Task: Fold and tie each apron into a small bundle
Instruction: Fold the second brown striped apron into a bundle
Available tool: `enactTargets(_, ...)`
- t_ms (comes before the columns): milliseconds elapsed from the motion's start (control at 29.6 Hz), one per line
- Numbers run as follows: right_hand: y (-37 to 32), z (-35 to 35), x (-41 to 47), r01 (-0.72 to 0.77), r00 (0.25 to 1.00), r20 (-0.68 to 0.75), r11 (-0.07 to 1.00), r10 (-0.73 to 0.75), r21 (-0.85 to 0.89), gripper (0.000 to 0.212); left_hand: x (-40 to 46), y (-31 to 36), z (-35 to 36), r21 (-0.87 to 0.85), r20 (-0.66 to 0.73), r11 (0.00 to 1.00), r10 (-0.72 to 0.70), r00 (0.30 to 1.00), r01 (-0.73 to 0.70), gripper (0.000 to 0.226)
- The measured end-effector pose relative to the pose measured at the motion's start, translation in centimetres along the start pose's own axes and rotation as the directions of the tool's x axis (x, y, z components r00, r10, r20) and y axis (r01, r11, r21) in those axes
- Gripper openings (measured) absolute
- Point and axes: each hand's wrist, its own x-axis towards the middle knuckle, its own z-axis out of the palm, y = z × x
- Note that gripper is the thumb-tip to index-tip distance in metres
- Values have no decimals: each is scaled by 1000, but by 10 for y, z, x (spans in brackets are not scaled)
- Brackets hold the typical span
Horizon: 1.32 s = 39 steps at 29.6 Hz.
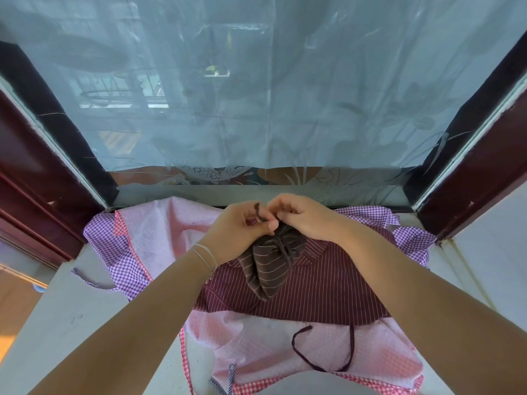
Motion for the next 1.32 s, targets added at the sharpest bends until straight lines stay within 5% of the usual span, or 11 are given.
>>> enactTargets(169, 6, -5, 1, 40, 990, 137, 987, -19, -153, 22, -2, -5, -1, -183, -63, 978, -117, 991, 104, 18)
enactTargets(371, 7, 10, -1, 168, 951, -148, 856, -271, -488, 24, 5, -12, -4, -387, 43, 871, -311, 950, 303, 21)
enactTargets(473, 7, 10, -4, 205, 855, -200, 666, -479, -717, 38, 8, -15, -6, -426, 161, 807, -378, 912, 410, 20)
enactTargets(574, 5, 10, -6, 265, 825, -136, 590, -548, -763, 40, 6, -17, -7, -461, 242, 759, -391, 888, 460, 12)
enactTargets(675, 9, 12, -9, 341, 836, -79, 626, -543, -701, 34, 7, -20, -8, -520, 266, 728, -359, 895, 447, 9)
enactTargets(844, 12, 7, -18, 348, 871, -94, 741, -482, -574, 26, 11, -21, -9, -363, 207, 865, -289, 935, 347, 13)
enactTargets(1013, 7, 2, -15, 288, 839, -116, 615, -532, -734, 25, 12, -14, -12, -154, 200, 982, -81, 976, 113, 22)
enactTargets(1182, 6, 5, -11, 198, 939, -136, 822, -315, -534, 30, 11, -12, -8, 56, 146, 991, 110, 983, -119, 24)
enactTargets(1317, 8, 13, -11, 82, 987, -105, 943, -122, -321, 20, 9, -14, 3, 317, 102, 900, 281, 954, -299, 17)
